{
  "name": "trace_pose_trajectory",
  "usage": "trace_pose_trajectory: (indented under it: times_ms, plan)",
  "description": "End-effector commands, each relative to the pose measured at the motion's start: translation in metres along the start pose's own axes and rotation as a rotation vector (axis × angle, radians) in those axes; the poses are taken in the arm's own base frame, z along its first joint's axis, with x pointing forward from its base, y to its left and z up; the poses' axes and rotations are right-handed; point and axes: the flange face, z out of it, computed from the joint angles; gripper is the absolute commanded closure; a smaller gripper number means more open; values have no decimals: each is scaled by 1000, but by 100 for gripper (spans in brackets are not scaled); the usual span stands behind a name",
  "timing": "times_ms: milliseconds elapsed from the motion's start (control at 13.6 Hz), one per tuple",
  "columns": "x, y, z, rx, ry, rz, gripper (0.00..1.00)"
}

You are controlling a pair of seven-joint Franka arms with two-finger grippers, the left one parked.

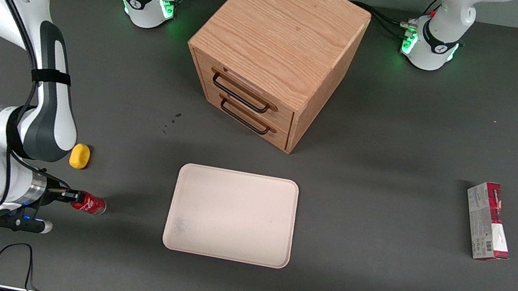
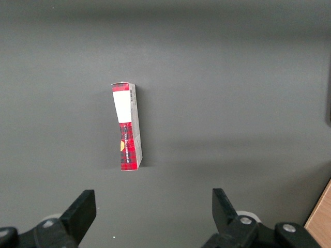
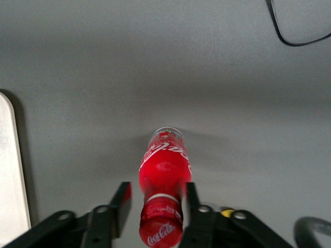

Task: Place coke bottle on tray
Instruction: 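Close the right gripper around the red bottle's body, then lift the bottle and carry it over the cream tray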

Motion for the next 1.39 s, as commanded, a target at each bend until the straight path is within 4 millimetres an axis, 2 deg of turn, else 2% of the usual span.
trace_pose_trajectory:
  times_ms: [0,147,293,513,660,733,807,953,1027,1173,1320]
  plan:
    - [-3,1,-10,9,6,-22,100]
    - [-3,0,-10,8,5,-24,100]
    - [-2,1,-19,6,17,-23,100]
    - [-5,-1,-63,-11,10,-39,100]
    - [-12,1,-109,-11,4,-37,100]
    - [-22,1,-124,-12,-29,-35,100]
    - [-33,2,-150,-12,-31,-36,100]
    - [-61,4,-212,-8,-13,-32,100]
    - [-73,5,-228,-8,-28,-34,100]
    - [-103,8,-278,-9,-22,-30,100]
    - [-127,10,-310,-9,-16,-30,100]
